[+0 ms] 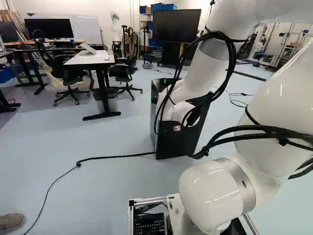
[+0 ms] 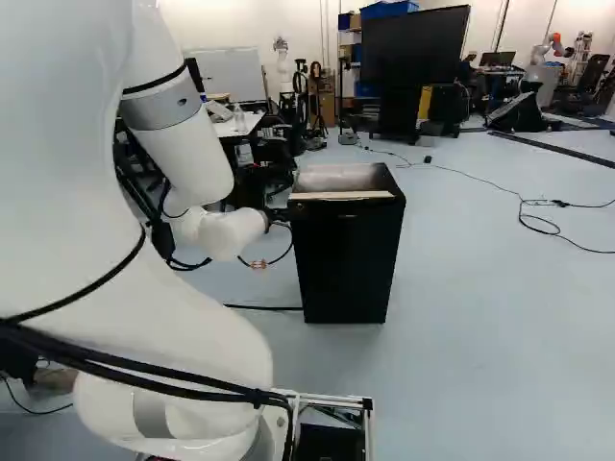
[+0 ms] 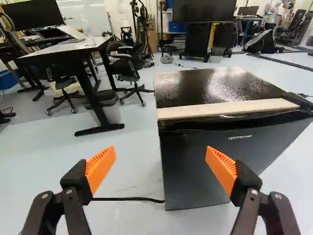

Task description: Open the fridge door

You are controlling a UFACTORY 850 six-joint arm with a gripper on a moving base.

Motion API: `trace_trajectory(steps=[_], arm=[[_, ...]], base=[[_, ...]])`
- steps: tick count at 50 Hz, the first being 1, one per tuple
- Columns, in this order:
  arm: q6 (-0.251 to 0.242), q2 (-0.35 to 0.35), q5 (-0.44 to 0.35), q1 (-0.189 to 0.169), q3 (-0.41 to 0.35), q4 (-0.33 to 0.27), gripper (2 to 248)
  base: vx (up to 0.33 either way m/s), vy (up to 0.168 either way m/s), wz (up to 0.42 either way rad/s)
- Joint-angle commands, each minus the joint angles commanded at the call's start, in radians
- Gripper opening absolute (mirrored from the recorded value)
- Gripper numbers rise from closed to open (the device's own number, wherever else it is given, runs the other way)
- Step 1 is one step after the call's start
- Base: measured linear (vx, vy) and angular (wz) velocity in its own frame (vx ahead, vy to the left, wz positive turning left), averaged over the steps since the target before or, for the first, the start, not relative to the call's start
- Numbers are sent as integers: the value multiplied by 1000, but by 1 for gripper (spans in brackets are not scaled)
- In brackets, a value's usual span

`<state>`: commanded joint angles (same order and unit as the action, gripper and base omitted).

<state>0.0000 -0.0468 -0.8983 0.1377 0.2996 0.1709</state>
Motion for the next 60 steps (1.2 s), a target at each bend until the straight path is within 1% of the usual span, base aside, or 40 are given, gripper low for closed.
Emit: trace_trajectory(steps=[25,45,54,60], arm=[[0,42,-15,86,42,135,247],[0,70,-28,155,70,274,247],[0,92,-33,183,94,338,247],[0,119,-37,201,114,381,247]], base=[[0,0,0],[0,0,0],[0,0,0],[0,0,0]])
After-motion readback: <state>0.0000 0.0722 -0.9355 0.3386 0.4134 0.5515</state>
